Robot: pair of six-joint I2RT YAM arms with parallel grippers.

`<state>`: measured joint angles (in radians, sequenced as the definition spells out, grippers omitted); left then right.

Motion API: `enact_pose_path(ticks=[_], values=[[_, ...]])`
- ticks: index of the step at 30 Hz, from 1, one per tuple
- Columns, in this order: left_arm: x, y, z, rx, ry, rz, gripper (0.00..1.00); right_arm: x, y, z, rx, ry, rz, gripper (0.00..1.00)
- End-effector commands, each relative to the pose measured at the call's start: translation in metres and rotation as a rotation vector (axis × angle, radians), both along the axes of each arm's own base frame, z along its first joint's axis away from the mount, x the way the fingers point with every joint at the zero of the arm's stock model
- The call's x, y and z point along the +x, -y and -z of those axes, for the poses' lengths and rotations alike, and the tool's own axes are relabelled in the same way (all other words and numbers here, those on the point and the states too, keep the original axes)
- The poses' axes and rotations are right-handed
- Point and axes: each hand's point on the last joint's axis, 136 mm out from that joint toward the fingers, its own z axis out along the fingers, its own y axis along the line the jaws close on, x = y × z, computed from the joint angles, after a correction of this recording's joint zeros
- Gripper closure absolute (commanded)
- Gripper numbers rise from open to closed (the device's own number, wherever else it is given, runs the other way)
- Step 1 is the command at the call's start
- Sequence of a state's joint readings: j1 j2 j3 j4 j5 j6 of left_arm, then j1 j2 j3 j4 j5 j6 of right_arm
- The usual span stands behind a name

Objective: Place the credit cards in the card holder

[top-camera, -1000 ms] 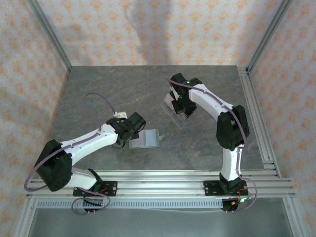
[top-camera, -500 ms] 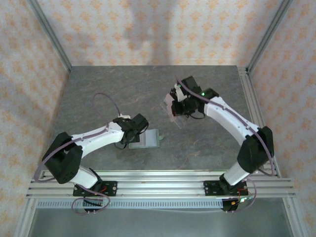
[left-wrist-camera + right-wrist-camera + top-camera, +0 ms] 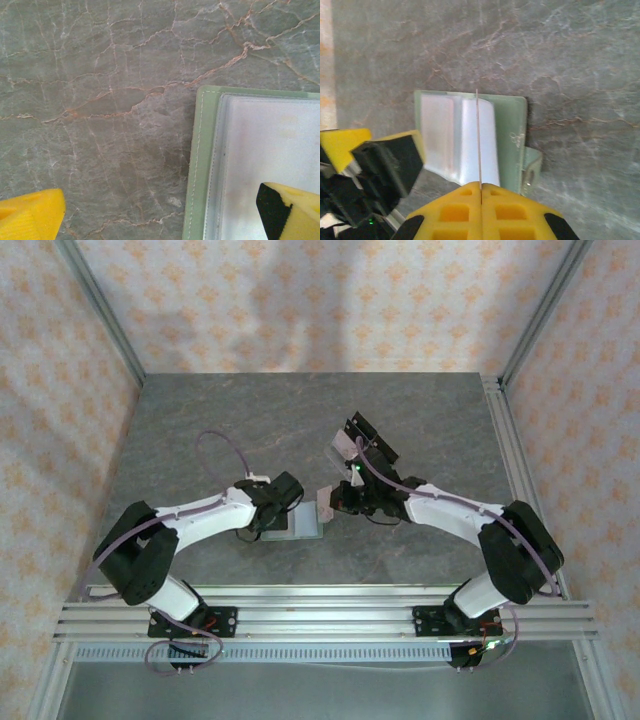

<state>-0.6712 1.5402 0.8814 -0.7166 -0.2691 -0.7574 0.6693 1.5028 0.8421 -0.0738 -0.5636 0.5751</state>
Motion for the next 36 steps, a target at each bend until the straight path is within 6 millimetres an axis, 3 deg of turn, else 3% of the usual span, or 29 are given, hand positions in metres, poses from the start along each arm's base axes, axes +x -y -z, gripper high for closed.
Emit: enact_pose_path(ticks=[1, 15, 36], values=[[-0.001, -0.008, 0.006, 0.042, -0.007, -0.003, 0.00, 0.008, -0.020, -0.014, 0.116, 0.031, 0.016, 1.00], [-0.016, -0.030, 0.012, 0.132, -0.039, -0.066, 0.00, 0.001, -0.038, 0.010, 0.209, 0.027, -0.003, 1.00], [-0.021, -0.032, 0.013, 0.120, -0.043, -0.082, 0.00, -0.010, -0.059, 0.036, 0.303, -0.009, -0.011, 1.00]])
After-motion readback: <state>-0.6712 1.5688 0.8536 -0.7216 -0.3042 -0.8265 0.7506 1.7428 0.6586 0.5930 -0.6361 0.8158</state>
